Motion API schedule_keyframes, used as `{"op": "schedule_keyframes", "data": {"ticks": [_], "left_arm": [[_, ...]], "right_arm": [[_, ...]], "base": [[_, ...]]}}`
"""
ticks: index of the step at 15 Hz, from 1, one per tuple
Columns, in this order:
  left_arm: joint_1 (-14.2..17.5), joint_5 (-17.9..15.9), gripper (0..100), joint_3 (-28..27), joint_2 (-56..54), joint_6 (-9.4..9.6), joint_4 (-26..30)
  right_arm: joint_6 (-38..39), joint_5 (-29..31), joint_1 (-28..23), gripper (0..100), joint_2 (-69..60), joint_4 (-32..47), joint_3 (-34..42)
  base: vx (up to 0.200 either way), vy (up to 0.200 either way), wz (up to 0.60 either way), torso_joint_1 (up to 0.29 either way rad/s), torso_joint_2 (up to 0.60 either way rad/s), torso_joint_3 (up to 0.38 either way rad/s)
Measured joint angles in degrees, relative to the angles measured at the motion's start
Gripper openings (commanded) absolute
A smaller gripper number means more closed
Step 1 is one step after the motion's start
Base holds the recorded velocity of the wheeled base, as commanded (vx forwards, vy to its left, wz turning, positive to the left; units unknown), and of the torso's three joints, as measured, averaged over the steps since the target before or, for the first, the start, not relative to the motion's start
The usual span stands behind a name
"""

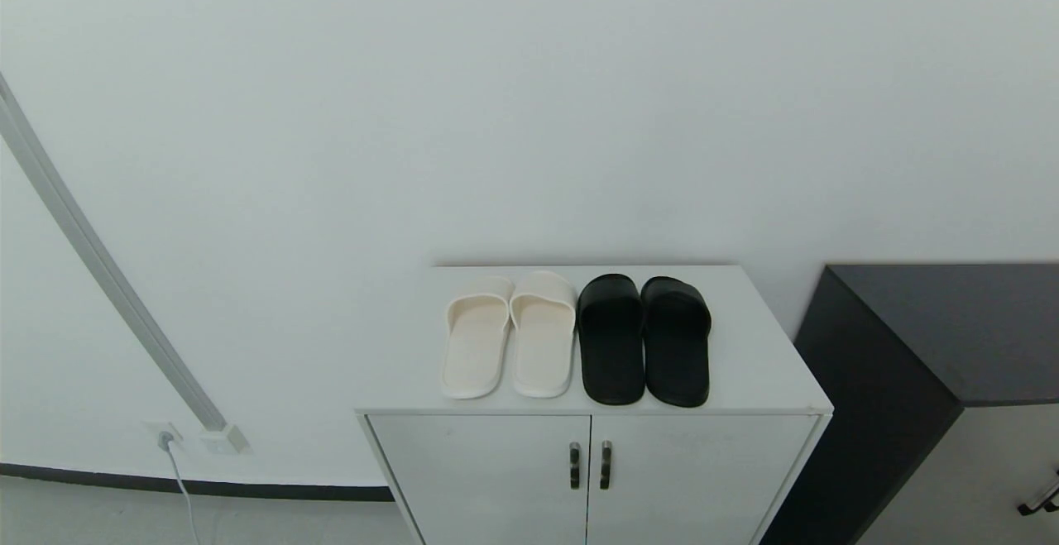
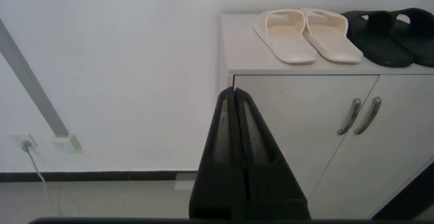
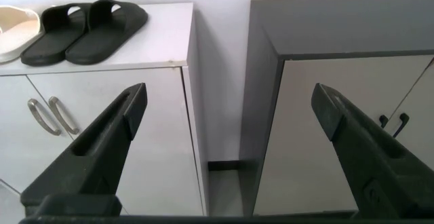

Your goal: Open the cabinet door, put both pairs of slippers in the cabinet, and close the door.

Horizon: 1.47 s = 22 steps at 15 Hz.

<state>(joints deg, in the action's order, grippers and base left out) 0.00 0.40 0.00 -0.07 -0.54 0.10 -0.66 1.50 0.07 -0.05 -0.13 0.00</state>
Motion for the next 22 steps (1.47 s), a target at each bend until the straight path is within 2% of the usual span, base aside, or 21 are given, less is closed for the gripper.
{"op": "schedule_keyframes", "data": {"ticks": [4,6,8,10,12,14,16,19,22], "left_arm": [[0.0,0.5,0,0.0,0.0,0.02,0.0],[0.0,0.9,0,0.0,0.0,0.02,0.0],[0.0,0.9,0,0.0,0.0,0.02,0.0],[0.0,0.8,0,0.0,0.0,0.32,0.0],[0.0,0.8,0,0.0,0.0,0.27,0.0],[0.0,0.7,0,0.0,0.0,0.27,0.0],[0.0,0.6,0,0.0,0.0,0.24,0.0],[0.0,0.4,0,0.0,0.0,0.27,0.0],[0.0,-0.3,0,0.0,0.0,0.29,0.0]], "right_arm": [[0.8,-0.7,0.2,100,1.2,0.0,-1.4],[6.1,-1.1,1.5,100,4.3,3.1,-9.5],[6.6,-2.0,3.9,100,9.8,5.2,-17.4],[6.5,-3.1,7.2,100,18.0,3.5,-19.2],[6.5,-3.5,10.3,100,28.1,-1.9,-19.0],[7.1,-3.6,14.6,100,39.1,-9.3,-19.2],[10.0,-2.1,20.9,100,48.8,-13.4,-21.6],[15.1,5.0,32.3,100,61.4,-15.4,-28.2],[18.3,13.7,40.4,100,73.1,-17.2,-34.6]], "base": [[0.000,0.000,0.00,0.000,0.00,0.000],[0.000,0.000,0.00,0.000,0.00,0.000],[0.000,0.000,0.00,0.000,0.00,0.000],[0.000,0.000,0.00,0.000,0.00,0.000],[0.000,0.000,0.00,0.000,0.00,0.000],[0.000,0.000,0.00,0.000,0.00,0.000],[0.000,0.000,0.00,0.000,0.00,0.000],[0.000,0.000,0.00,0.000,0.00,0.000],[0.000,0.000,0.00,0.000,0.00,0.000]]}}
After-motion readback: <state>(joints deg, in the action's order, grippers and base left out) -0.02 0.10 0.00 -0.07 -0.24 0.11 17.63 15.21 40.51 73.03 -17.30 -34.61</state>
